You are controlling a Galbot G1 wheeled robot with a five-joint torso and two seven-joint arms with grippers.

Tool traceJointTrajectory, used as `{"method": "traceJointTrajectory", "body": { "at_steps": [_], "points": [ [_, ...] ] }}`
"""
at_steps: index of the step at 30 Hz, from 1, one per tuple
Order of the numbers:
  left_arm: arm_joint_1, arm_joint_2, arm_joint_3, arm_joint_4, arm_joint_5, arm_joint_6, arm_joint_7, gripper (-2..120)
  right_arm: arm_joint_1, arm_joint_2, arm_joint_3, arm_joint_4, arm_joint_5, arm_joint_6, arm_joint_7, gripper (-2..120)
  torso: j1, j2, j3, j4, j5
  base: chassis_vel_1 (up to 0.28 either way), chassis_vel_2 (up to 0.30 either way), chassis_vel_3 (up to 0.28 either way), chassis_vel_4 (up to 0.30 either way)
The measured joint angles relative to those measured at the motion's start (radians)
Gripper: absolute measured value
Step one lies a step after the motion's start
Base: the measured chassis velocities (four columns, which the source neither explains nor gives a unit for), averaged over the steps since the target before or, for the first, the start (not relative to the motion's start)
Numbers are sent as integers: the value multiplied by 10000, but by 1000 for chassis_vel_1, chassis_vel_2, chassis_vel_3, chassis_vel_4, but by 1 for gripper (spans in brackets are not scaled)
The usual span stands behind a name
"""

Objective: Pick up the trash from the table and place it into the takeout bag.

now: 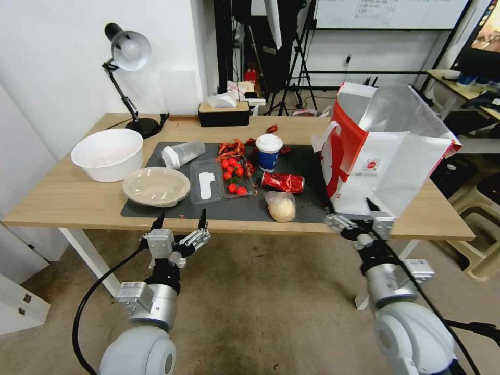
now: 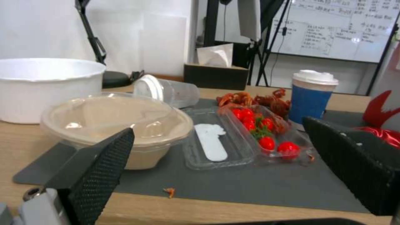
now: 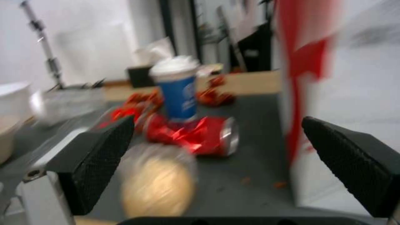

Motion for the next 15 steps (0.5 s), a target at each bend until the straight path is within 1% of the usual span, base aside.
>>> {"method": "traceJointTrajectory", "body": {
  "at_steps": [1, 2, 3, 4, 5, 7, 8, 10, 12, 15],
  "points": [
    [14, -13, -46, 0, 5, -29, 8, 100, 198, -236, -307, -210, 130, -11, 16, 100, 0, 1, -1, 2, 1, 0, 0, 0, 0],
    [21, -43, -116, 0, 12, -54, 26, 100, 576, -640, -801, -626, 296, -65, 73, 100, 1, 1, 0, 0, 2, 0, 0, 0, 0],
    [21, -43, -116, 0, 12, -54, 26, 100, 576, -640, -801, -626, 296, -65, 73, 100, 1, 1, 0, 0, 2, 0, 0, 0, 0],
    [25, -82, -161, 0, 20, -69, 39, 100, 866, -874, -1180, -911, 391, -204, 171, 100, 0, 0, 0, 0, 2, 0, 0, 0, 0],
    [26, -91, -173, 0, 23, -72, 42, 100, 950, -933, -1284, -983, 419, -262, 213, 100, 0, 0, 0, 1, 3, 0, 0, 0, 0],
    [51, -110, -242, 2, 68, -124, 58, 100, 1611, -1272, -1973, -1395, 609, -710, 609, 100, -1, 1, 0, 0, 1, 0, 0, 0, 0],
    [51, -110, -242, 2, 68, -124, 58, 100, 1611, -1272, -1973, -1395, 609, -710, 609, 100, -1, 1, 0, 0, 1, 0, 0, 0, 0],
    [87, -111, -266, 8, 122, -197, 69, 100, 2157, -1368, -2393, -1673, 696, -962, 806, 100, -1, 2, 0, 1, 1, 0, 0, 0, 0],
    [109, -112, -282, 9, 142, -231, 70, 100, 2357, -1369, -2517, -1767, 714, -1056, 887, 100, 0, 2, 1, 1, 2, 0, 0, 0, 0],
    [160, -111, -355, 22, 181, -348, 73, 100, 2907, -1301, -2876, -1960, 781, -1625, 1177, 100, -1, 2, 0, 1, 0, 0, 0, 0, 0]
  ]
}}
